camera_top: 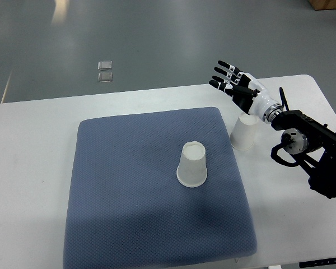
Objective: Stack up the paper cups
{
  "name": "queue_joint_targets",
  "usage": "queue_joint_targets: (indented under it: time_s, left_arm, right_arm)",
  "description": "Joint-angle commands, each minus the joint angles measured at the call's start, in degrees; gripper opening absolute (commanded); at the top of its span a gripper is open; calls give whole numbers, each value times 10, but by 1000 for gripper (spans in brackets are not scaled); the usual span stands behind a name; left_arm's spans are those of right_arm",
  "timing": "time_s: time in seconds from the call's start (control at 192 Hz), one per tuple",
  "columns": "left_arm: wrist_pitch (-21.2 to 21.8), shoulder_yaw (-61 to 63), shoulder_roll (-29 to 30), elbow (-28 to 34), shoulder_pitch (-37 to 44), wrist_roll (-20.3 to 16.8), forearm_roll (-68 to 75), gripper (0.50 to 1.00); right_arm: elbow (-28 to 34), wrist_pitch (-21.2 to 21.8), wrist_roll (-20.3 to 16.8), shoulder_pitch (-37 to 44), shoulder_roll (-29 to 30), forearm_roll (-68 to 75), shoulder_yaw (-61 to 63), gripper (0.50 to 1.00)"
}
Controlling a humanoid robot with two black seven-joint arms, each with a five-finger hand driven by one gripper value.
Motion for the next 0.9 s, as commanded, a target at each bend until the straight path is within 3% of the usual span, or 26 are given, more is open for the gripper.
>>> queue_joint_targets:
  time_s: [0.0, 0.893]
  left_arm:
    - [0, -1, 0, 0, 0, 0, 0, 1000]
    - [1, -1, 0, 4, 0, 0, -1, 1000]
  right_arm:
    - [0, 1, 0, -1, 0, 0, 0, 926]
    - [0, 3, 1, -1, -1, 1, 4, 926]
